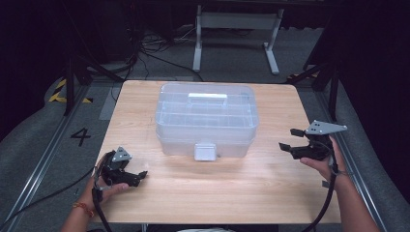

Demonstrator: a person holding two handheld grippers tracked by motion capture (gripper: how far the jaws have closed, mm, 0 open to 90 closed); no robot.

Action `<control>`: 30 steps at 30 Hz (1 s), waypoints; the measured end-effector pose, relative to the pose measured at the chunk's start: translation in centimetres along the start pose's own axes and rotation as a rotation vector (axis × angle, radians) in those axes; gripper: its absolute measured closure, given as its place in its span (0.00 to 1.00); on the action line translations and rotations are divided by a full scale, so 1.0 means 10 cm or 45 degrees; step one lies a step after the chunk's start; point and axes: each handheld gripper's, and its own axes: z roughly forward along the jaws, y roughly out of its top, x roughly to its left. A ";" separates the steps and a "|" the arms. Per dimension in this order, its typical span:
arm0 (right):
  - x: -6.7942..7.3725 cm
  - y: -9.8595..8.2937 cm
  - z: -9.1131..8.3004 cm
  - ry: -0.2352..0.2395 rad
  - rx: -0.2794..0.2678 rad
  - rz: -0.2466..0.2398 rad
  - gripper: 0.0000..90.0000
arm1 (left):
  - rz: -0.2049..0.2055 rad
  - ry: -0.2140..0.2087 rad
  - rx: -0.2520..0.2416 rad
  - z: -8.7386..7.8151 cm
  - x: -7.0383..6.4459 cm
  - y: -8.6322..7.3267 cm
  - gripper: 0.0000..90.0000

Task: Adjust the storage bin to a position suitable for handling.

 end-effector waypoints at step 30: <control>0.23 0.96 0.23 0.026 -0.094 -0.139 0.35 | 0.003 -0.007 0.004 0.00 0.01 0.00 0.00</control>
